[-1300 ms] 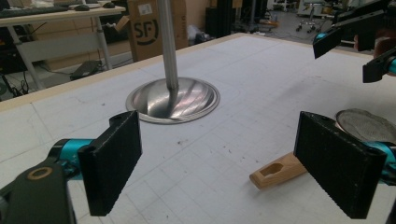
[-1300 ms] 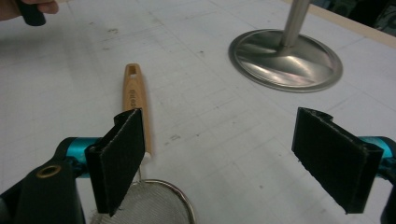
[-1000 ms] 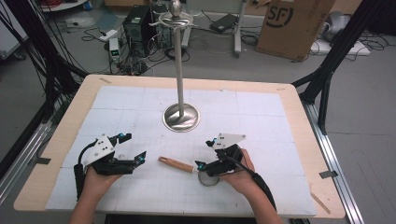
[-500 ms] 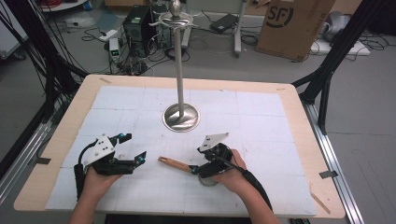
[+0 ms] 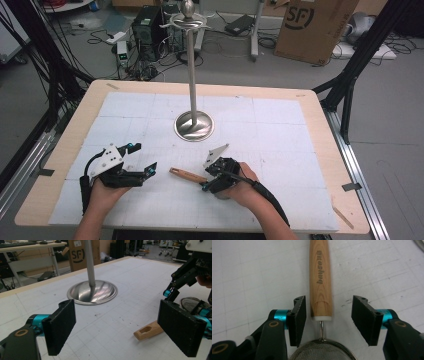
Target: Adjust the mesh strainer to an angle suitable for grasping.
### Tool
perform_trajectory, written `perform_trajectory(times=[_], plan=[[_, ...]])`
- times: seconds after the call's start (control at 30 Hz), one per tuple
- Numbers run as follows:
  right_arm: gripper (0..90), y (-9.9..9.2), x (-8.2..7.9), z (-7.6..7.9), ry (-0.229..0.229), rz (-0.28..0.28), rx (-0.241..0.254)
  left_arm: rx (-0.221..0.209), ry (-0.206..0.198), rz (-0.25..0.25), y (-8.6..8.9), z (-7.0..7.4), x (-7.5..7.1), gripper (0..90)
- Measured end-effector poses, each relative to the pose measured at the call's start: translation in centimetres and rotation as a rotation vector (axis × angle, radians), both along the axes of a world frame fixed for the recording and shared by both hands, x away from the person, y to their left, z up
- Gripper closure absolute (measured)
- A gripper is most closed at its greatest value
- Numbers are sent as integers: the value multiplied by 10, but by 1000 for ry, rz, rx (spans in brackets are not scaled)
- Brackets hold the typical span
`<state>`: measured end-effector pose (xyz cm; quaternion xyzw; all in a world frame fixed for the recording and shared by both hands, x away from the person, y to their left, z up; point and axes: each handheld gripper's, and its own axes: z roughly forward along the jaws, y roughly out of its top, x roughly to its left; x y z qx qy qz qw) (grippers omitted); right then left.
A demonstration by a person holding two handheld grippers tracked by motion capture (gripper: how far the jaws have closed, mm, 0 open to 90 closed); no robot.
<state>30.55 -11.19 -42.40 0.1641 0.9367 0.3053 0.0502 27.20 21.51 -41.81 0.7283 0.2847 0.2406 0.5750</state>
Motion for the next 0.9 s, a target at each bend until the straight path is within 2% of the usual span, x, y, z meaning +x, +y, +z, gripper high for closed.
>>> perform_trajectory(times=[0.47,0.67,0.9], plan=[[621,8,3,3,48,31,-93,0,6,0,-1,0,0,160],[647,11,7,4,70,38,-117,3,7,0,-1,-1,0,160],[672,20,7,9,71,65,-183,3,9,0,-1,-1,1,160]])
